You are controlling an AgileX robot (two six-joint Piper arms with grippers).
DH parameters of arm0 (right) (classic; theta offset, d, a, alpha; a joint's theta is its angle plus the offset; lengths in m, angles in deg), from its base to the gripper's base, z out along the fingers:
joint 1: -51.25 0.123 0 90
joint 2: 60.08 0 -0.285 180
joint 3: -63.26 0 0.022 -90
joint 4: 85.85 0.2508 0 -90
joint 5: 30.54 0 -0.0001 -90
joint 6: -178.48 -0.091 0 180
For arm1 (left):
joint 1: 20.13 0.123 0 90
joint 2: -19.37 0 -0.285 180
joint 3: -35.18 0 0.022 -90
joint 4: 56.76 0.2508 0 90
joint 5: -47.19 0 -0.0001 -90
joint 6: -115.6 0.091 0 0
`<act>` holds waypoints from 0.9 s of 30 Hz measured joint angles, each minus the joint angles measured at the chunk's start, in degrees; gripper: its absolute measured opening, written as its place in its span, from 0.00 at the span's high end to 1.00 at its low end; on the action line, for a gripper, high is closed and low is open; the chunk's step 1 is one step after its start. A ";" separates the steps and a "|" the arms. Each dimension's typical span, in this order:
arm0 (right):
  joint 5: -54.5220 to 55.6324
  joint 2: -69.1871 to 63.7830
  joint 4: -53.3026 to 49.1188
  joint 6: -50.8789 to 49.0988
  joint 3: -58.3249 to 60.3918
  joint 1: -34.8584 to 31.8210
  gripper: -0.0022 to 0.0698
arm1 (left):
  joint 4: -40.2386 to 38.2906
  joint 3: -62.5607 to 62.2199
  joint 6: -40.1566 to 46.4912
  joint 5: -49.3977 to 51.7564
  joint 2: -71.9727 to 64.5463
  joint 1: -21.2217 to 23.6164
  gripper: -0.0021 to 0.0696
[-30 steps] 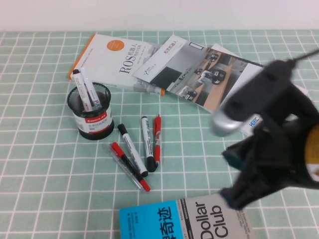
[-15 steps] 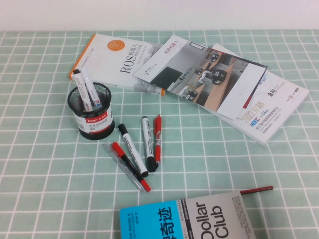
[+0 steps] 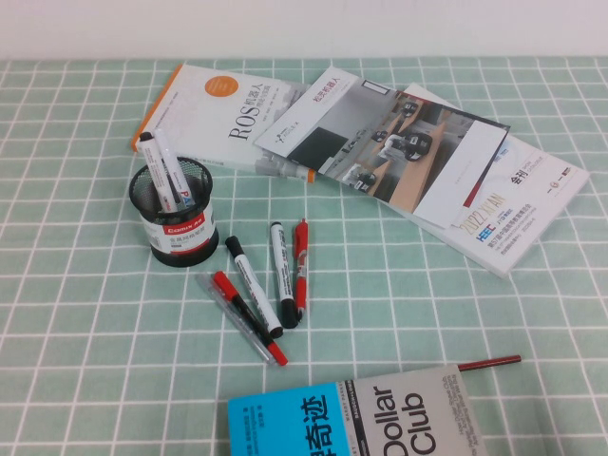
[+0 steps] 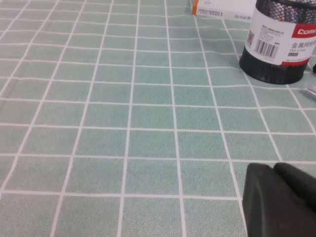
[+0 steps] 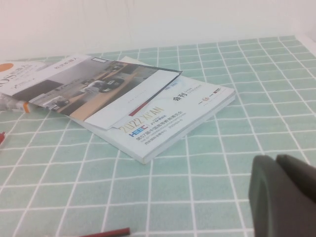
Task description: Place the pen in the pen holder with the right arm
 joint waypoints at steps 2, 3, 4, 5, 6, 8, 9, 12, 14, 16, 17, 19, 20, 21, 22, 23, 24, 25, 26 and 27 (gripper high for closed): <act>0.00 0.00 -0.25 0.00 0.00 0.00 1.00 | 0.00 0.00 0.00 0.00 0.00 0.00 0.98; 0.00 0.00 -0.41 0.00 0.00 0.00 1.00 | 0.00 0.00 0.00 0.00 0.00 0.00 0.98; 0.00 0.00 -0.72 0.00 0.00 0.00 1.00 | 0.00 0.00 0.00 0.00 0.00 0.00 0.98; 0.00 0.00 -1.20 0.00 0.00 0.00 1.00 | 0.00 0.00 0.00 0.00 0.00 0.00 0.98; 0.00 0.00 -1.49 0.00 0.00 0.00 1.00 | 0.00 0.00 0.00 0.00 0.00 0.00 0.98; 0.00 0.00 -0.42 1.00 0.14 0.00 1.00 | 0.00 0.00 0.00 0.00 0.00 0.00 0.98; -0.12 0.00 1.89 3.44 0.14 0.00 1.00 | 0.00 0.00 0.00 0.00 0.00 0.00 0.98; -0.99 0.00 11.61 17.21 0.44 0.00 1.00 | 0.00 0.00 0.00 0.00 0.00 0.00 0.98; -1.11 0.00 15.84 26.03 1.09 0.00 1.00 | 0.00 0.00 0.00 0.00 0.00 0.00 0.98; -1.11 0.00 17.83 29.76 2.11 0.00 1.00 | 0.00 0.00 0.00 0.00 0.00 0.00 0.98; -1.11 0.00 18.36 30.33 2.55 0.00 1.00 | 0.00 0.00 0.00 0.00 0.00 0.00 0.98; -1.00 0.00 18.75 29.85 2.94 0.00 1.00 | 0.00 0.00 0.00 0.00 0.00 0.00 0.98; -1.00 0.00 18.84 29.15 2.94 0.00 1.00 | 0.00 0.00 0.00 0.00 0.00 0.00 0.98; -1.13 0.00 18.96 28.14 2.94 0.00 1.00 | 0.00 0.00 0.00 0.00 0.00 0.00 0.98; -1.57 0.00 18.95 27.23 2.94 0.00 1.00 | 0.00 0.00 0.00 0.00 0.00 0.00 0.98; -2.00 0.00 18.95 26.70 2.94 0.00 1.00 | 0.00 0.00 0.00 0.00 0.00 0.00 0.98; -2.40 0.00 18.95 26.29 2.94 0.00 1.00 | 0.00 0.00 0.00 0.00 0.00 0.00 0.98; -3.12 0.00 18.83 25.98 2.94 0.00 1.00 | 0.00 0.00 0.00 0.00 0.00 0.00 0.98; -3.80 0.00 18.83 25.80 2.94 0.00 1.00 | 0.00 0.00 0.00 0.00 0.00 0.00 0.98; -4.10 0.00 18.83 25.82 3.02 0.00 1.00 | 0.00 0.00 0.00 0.00 0.00 0.00 0.98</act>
